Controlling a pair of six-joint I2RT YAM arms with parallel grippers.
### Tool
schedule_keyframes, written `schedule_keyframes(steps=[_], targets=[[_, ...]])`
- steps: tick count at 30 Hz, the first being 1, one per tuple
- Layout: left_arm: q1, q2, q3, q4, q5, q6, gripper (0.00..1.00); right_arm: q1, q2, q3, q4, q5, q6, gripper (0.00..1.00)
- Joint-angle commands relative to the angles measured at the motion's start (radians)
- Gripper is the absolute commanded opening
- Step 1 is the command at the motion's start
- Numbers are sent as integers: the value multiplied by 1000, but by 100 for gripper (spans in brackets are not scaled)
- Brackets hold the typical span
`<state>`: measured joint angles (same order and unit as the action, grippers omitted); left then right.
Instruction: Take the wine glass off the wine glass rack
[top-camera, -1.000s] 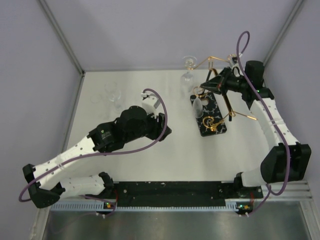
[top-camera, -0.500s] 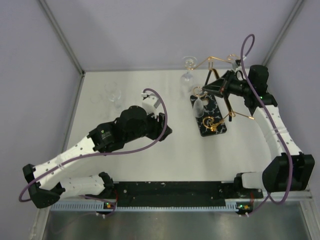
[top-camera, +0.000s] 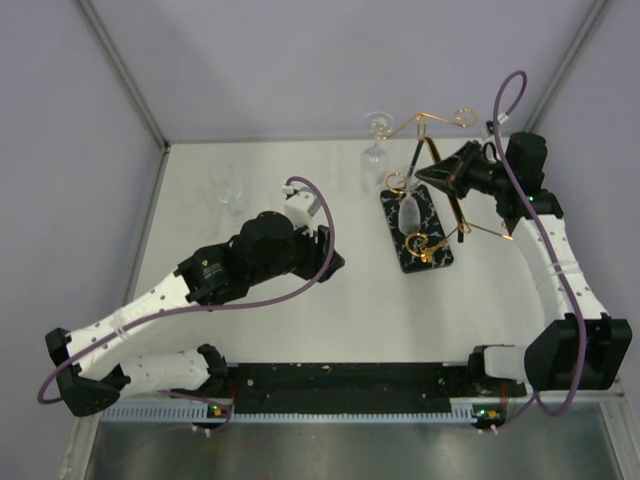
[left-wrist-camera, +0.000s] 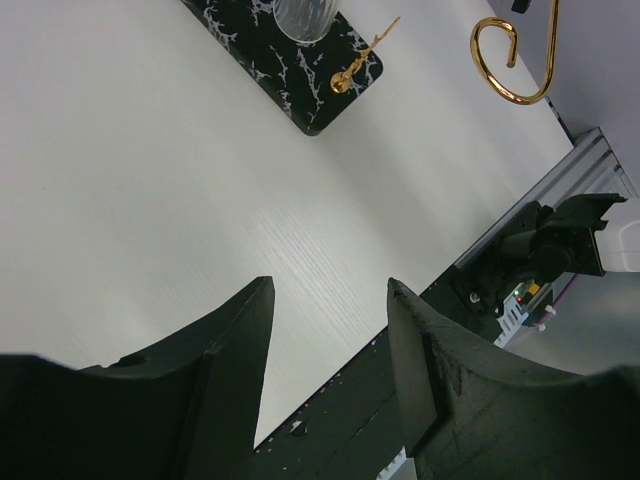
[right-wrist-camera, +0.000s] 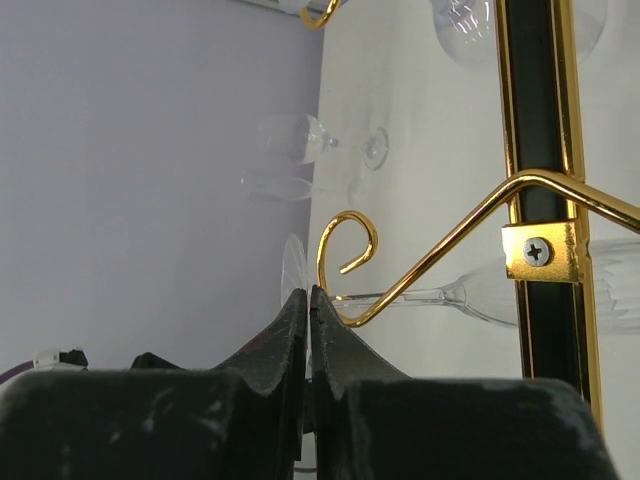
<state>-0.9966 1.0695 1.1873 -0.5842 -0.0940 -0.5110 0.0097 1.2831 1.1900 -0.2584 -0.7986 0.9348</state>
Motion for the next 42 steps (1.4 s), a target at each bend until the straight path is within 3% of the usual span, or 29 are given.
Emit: schedule_keyframes(steps=[1,10,20,27,28,42], targets=[[1,-11,-3,41,0,-9,54,-5,-10,63,37,51,-13,0],[1,-14,6,49,31,-18,54,-5,90,149,116,58,36,0],[1,7,28,83,69,-15,58,-5,168,226,352,-22,177,0],[1,29,40,98,63,-20,61,16,176,289,341,-34,203,0],[1,32,47,98,60,-18,68,22,176,295,346,-33,209,0],[4,92,170,116,57,-1,69,55,165,462,346,-62,245,0]])
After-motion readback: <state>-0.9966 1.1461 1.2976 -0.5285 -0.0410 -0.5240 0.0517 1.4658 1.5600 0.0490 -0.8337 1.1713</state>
